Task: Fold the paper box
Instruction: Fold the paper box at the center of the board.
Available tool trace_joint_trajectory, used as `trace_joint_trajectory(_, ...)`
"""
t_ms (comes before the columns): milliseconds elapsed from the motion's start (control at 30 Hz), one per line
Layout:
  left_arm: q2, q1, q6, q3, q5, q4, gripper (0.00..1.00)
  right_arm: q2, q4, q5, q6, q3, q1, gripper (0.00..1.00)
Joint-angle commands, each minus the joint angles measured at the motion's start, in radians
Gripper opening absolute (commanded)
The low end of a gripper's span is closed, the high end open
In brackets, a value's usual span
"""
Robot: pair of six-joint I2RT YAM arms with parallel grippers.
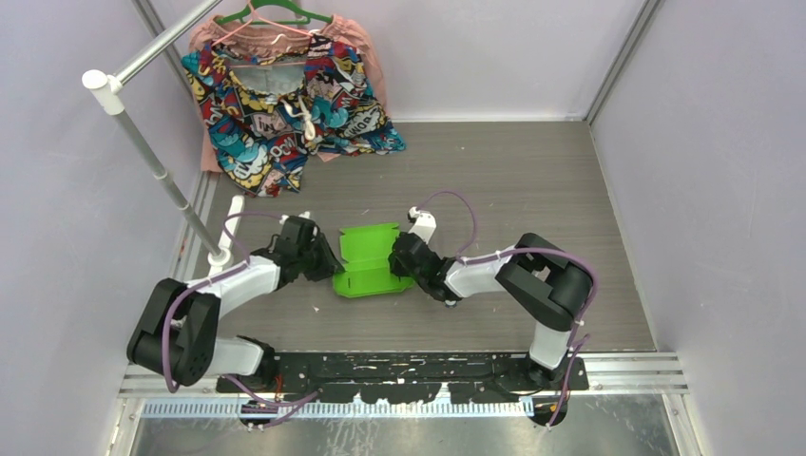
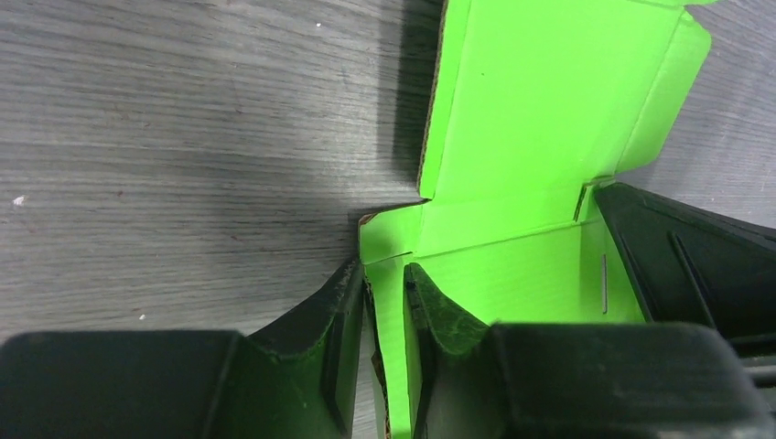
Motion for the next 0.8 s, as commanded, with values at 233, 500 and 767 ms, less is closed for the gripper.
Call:
trace_joint_trajectory(233, -0.114, -0.012, -0.038, -0.003, 0.062, 0.092, 0.22, 0.166, -0.353, -0.096, -0.039, -0.062, 0.021, 0.10)
trace_joint_trajectory(500, -0.080, -0.013, -0.040, -0.011, 0.092, 0.140, 0.22, 0.177, -0.351, -0.101, -0.036, -0.058, 0.026, 0.10)
trace_joint_trajectory(767, -0.012, -0.017, -0.047, -0.016, 0.121, 0.209, 0.20, 0.184, -0.361, -0.102, -0.040, -0.048, 0.033, 0.10)
